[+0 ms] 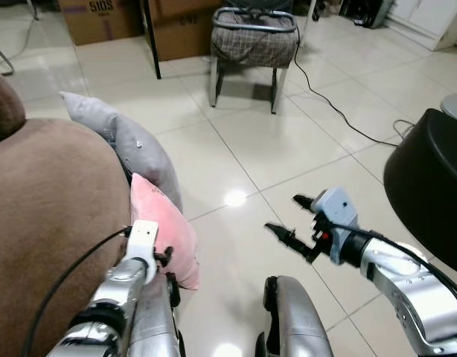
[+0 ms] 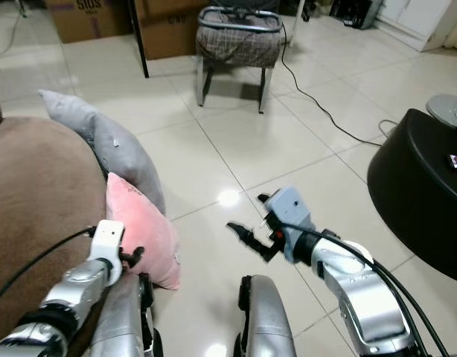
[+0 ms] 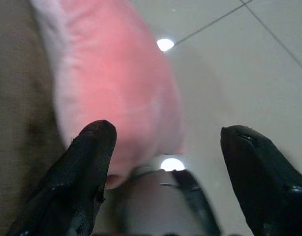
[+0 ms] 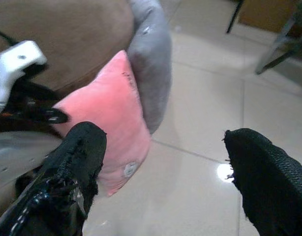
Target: Move the pillow to the sofa from floor
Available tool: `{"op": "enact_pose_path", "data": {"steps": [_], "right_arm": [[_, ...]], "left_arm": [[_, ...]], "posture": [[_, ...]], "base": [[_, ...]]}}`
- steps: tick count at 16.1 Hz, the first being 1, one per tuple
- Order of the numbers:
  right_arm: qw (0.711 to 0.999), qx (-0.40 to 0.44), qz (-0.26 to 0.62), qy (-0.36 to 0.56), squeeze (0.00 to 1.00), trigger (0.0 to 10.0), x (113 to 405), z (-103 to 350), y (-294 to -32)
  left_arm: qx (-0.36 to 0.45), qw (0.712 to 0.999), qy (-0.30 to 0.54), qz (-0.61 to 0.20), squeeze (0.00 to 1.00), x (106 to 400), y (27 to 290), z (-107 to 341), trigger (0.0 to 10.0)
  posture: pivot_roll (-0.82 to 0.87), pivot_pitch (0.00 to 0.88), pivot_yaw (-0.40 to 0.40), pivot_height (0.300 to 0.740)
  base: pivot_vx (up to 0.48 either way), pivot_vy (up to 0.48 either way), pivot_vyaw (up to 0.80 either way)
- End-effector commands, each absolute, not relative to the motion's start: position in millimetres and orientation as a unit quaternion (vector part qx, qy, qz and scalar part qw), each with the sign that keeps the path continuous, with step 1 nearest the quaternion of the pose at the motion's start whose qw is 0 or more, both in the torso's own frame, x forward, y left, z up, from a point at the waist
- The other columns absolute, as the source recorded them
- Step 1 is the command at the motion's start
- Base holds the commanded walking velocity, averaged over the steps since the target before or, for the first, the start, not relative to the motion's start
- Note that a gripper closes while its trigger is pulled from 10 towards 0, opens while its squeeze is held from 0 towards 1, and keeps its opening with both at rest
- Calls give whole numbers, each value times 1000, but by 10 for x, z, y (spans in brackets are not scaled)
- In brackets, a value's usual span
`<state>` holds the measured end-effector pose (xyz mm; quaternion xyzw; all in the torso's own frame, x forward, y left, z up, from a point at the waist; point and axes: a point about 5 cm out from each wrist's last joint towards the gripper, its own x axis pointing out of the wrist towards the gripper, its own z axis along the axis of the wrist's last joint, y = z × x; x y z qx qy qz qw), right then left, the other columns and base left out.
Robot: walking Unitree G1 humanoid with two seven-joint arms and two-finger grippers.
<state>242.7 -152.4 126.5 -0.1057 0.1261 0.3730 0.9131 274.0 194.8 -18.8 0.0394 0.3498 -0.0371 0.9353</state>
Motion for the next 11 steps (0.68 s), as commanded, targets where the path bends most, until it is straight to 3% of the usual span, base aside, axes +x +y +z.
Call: {"op": "enact_pose_path", "data": {"steps": [1, 6, 7, 8, 9, 10, 11], "right_arm": [[909, -108, 382, 126, 0, 10000, 2403, 1299, -1526], [896, -128, 398, 149, 0, 10000, 2309, 1331, -1490], [894, -132, 399, 153, 0, 10000, 2273, 1331, -1468], [894, -130, 401, 152, 0, 10000, 2262, 1335, -1460], [892, -126, 404, 156, 0, 10000, 2244, 1338, -1447], [889, -122, 411, 162, 0, 10000, 2220, 1335, -1451], [884, -118, 421, 168, 0, 10000, 2201, 1334, -1455]], "left_arm": [[33, 937, 346, -30, 0, 2760, 1938, -181, 10000], [100, 937, 333, 30, 0, 2775, 2052, -179, 10000], [111, 933, 339, 43, 0, 2759, 2071, -195, 6941], [115, 932, 342, 46, 0, 2751, 2078, -202, 6941], [111, 929, 348, 52, 0, 2736, 2083, -218, 2118], [91, 930, 352, 56, 0, 2728, 2070, -231, 0], [74, 931, 352, 57, 0, 2726, 2046, -239, 0]], "posture": [[-164, 124, -43, 585], [-204, 166, -49, 585], [-208, 169, -48, 585], [-209, 170, -48, 585], [-215, 176, -46, 585], [-224, 188, -47, 585], [-227, 193, -46, 585]], "base": [[0, 0, 0], [0, 0, 0], [0, 0, 0], [0, 0, 0], [0, 0, 0], [0, 0, 0], [0, 0, 0]]}}
